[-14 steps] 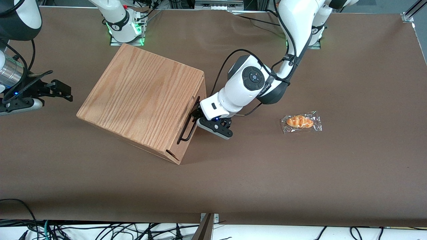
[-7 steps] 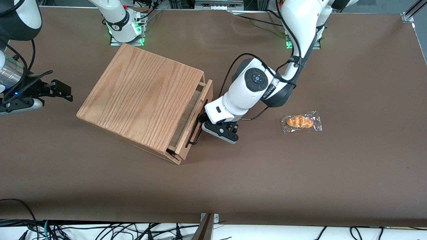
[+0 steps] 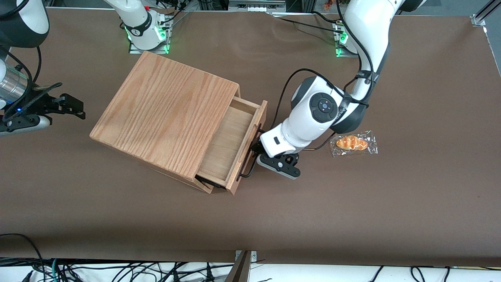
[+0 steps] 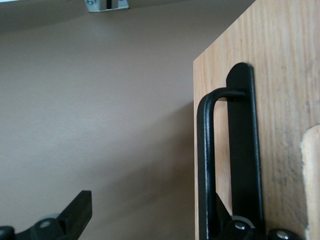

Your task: Open top drawer with left arm

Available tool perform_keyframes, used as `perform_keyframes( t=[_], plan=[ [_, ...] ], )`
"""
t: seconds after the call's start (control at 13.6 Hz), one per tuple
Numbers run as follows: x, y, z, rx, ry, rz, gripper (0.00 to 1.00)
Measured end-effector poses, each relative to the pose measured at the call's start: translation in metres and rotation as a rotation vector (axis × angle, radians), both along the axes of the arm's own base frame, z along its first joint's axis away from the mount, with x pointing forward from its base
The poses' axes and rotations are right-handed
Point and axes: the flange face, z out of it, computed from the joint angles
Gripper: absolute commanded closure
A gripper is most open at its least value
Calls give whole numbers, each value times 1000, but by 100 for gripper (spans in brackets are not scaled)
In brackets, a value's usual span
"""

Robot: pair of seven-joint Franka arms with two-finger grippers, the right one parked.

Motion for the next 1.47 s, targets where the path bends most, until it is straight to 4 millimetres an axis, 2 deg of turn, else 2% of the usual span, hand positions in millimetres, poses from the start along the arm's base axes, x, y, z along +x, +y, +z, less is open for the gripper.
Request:
perform_keyframes(
  t=[0.37, 0.81, 1.47],
  plan=[
    [5, 11, -1, 2, 8, -5, 0],
    [20, 45, 0, 20, 23, -17, 0],
    [20, 53, 5, 12, 71, -5, 0]
  ],
)
